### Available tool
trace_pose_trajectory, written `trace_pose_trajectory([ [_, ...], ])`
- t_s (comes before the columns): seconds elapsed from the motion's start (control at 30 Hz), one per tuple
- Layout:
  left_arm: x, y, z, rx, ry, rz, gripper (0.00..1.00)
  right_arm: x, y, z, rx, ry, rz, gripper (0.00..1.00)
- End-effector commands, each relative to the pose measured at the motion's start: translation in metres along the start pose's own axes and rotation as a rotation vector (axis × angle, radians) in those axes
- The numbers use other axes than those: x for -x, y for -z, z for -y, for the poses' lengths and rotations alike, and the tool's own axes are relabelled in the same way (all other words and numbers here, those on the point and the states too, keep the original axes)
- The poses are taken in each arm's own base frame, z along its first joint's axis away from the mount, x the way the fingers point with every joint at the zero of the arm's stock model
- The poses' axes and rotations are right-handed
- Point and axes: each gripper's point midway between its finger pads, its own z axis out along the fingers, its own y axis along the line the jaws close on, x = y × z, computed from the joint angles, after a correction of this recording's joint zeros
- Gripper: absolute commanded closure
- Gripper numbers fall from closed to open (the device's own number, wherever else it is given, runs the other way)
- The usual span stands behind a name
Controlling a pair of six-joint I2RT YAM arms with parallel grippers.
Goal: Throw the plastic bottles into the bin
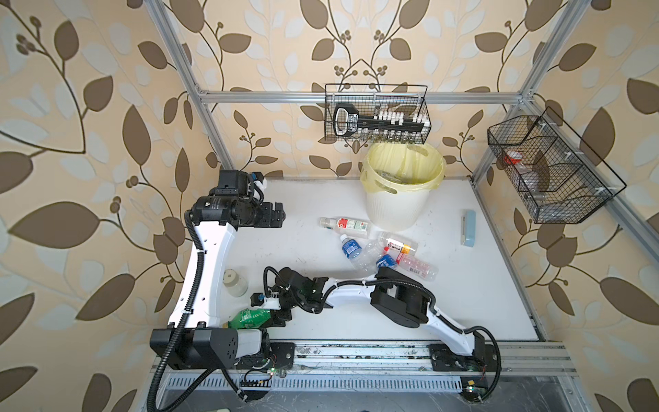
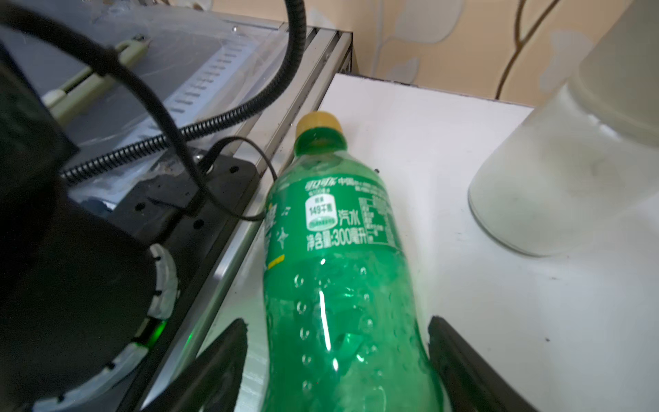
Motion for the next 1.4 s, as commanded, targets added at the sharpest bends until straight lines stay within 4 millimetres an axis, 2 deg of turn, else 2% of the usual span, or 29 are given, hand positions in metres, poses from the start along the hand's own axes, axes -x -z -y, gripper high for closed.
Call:
trace_pose_trajectory([
  [0.0, -0.001, 0.009, -0.001, 0.007, 0.0, 0.022, 0.01, 0.0, -0.006, 0.0, -0.004, 0.048, -0.001, 0.3],
  [0.23, -0.002, 0.006, 0.0, -0.002, 0.006, 0.018, 0.01, -0.004, 0.002, 0.003, -0.044, 0.056, 0.007, 0.47],
  [0.37, -0.003, 0.006, 0.001, -0.007, 0.005, 0.019, 0.01, -0.008, 0.021, 0.006, -0.075, 0.036, 0.01, 0.57],
  [0.43, -0.002, 0.008, 0.002, -0.008, 0.003, 0.024, 0.01, -0.012, 0.036, 0.009, -0.101, 0.009, 0.016, 0.59],
  [0.57, -0.003, 0.01, 0.004, -0.018, 0.006, 0.038, 0.01, -0.025, 0.079, 0.015, -0.175, -0.064, 0.034, 0.61],
  [0.8, -0.005, 0.014, 0.01, -0.049, 0.006, 0.06, 0.01, -0.061, 0.138, 0.008, -0.297, -0.214, -0.074, 0.71],
  [1.07, 0.0, 0.027, 0.022, -0.104, -0.013, 0.126, 0.01, -0.069, 0.202, 0.017, -0.52, -0.494, -0.077, 0.75],
  [1.23, -0.001, 0.027, 0.031, -0.162, -0.022, 0.134, 0.01, -0.074, 0.238, 0.013, -0.62, -0.625, -0.11, 0.78],
  [1.37, 0.003, 0.024, 0.037, -0.199, -0.025, 0.146, 0.01, -0.073, 0.275, 0.013, -0.735, -0.692, -0.122, 0.81],
])
